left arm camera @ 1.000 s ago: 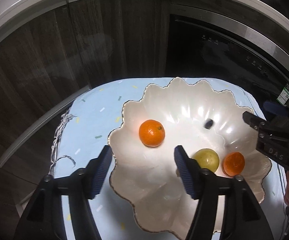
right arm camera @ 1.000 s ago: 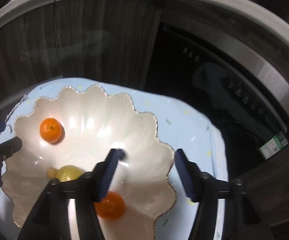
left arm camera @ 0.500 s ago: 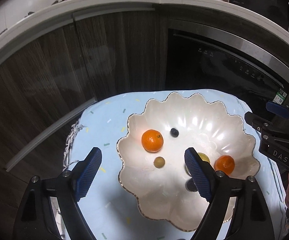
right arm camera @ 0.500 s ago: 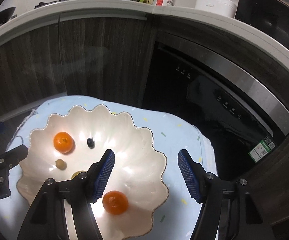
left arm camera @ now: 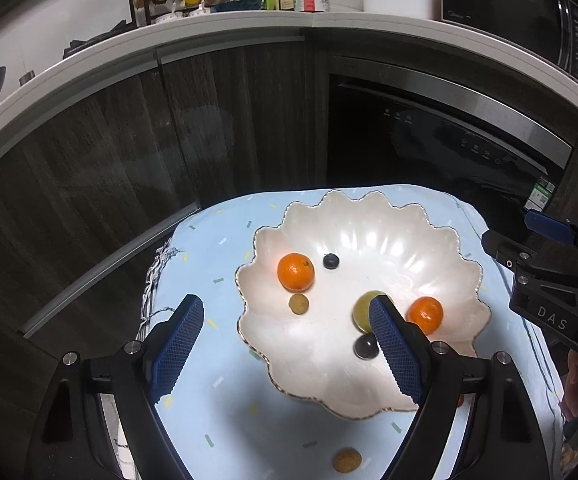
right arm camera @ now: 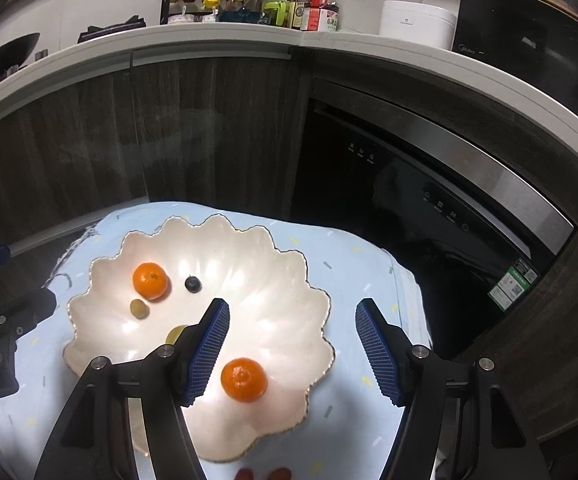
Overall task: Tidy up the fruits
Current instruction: 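Withdraw both tools from the bowl toward the remaining fruits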
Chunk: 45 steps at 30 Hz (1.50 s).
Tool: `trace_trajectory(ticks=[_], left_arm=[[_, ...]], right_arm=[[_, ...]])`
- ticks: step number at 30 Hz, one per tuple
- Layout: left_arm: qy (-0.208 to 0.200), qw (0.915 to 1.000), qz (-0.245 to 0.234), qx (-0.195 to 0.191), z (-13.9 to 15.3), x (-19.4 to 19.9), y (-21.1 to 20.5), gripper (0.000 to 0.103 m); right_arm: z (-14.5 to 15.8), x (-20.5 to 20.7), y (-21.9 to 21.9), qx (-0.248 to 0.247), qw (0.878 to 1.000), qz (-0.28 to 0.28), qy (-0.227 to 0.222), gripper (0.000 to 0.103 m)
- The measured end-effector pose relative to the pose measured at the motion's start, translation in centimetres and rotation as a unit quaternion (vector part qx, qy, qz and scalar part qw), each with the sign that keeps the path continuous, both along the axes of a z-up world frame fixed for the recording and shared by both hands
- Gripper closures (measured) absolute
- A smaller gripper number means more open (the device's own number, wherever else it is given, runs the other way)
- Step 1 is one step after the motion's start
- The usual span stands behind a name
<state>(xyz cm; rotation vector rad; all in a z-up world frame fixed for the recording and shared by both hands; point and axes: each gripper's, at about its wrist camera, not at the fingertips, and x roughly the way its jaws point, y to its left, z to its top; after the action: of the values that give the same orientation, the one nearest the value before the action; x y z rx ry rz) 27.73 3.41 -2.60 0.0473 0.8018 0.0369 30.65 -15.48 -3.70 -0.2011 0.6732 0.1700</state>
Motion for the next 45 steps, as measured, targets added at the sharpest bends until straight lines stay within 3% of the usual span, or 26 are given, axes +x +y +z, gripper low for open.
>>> trace_trajectory(ticks=[23,45], left_arm=[[-0.028,0.9995,-0.005,0.011,-1.1,-6.2,-1.4,0.018],[-0.02,0.9997,-0.012,-0.005,-6.3,-9.2,-1.8,0.018]], right_arm=[[-2.1,-6.6,-0.9,0.006,1.0,0.005,0.005,0.037],[-6.7,-9.6,-0.9,0.022,0.999,0.016,0.026,0.037]])
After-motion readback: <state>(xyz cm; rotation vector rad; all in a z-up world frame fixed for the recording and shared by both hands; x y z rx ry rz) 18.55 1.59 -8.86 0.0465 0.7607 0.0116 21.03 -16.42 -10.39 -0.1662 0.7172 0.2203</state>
